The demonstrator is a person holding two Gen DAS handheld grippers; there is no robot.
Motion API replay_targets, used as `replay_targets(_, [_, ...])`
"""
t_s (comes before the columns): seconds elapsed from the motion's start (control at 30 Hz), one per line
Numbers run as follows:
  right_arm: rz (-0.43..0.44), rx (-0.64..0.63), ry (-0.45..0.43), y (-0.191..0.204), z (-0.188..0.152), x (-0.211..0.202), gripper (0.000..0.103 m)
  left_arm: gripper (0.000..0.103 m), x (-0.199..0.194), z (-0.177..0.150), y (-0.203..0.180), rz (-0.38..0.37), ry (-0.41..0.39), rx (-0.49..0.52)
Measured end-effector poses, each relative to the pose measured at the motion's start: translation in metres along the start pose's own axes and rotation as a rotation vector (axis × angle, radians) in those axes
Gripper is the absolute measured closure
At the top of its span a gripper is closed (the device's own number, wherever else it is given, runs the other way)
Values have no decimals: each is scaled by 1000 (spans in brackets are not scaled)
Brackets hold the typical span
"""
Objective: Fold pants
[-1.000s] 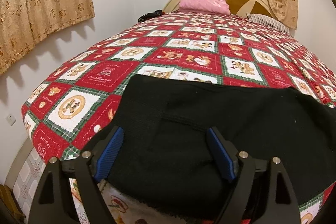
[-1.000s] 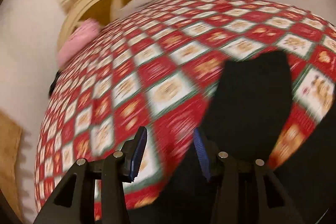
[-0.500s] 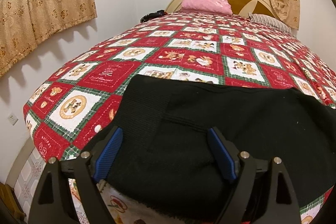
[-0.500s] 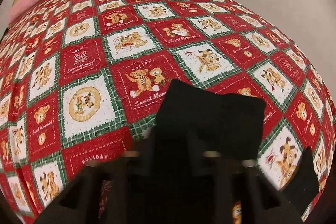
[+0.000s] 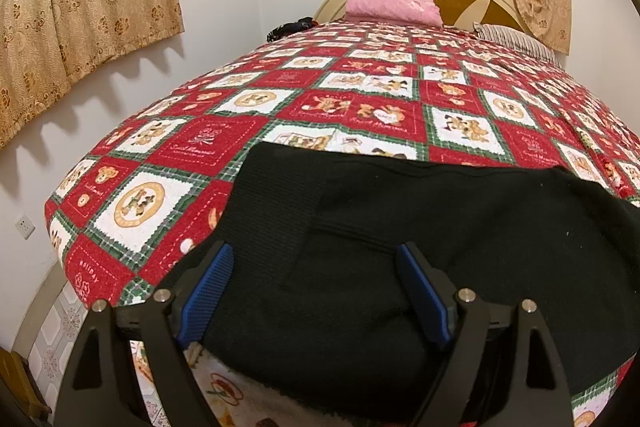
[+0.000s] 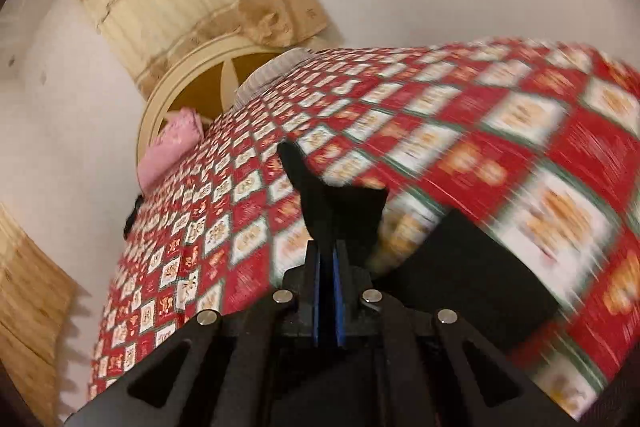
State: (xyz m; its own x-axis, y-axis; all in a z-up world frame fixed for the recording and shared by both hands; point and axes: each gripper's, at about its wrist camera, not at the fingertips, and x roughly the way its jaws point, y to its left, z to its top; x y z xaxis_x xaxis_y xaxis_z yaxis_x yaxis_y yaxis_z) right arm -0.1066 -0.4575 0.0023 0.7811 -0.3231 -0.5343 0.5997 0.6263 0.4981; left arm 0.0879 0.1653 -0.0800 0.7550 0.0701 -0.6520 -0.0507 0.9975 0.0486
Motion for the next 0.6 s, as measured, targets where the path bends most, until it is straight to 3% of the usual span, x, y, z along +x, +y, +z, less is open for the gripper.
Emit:
replay_targets(0.2, [20,108,-1,-44,-37,-5,98,16,1,2,0,4,7,1])
replay_targets(0.37, [75,168,-8,-49,-42,-4,93,15,1,3,0,-2,9,15])
replay_targets(0.43, [92,182,7,-50,-39,-6,82,15,0,4,2,-13,12,13])
replay_targets(0.5, [120,184,-33,-48,-32,-16,44,15,-5,6,3,-22,17,8])
replay_targets(0.57, [114,165,-94,-41,-26,-27,30,15,-14,9,2,-60,7,0])
replay_targets(0.6, [118,149,-96,-37,-25,-30,30,15,-21,10,-1,-96,-7,-2])
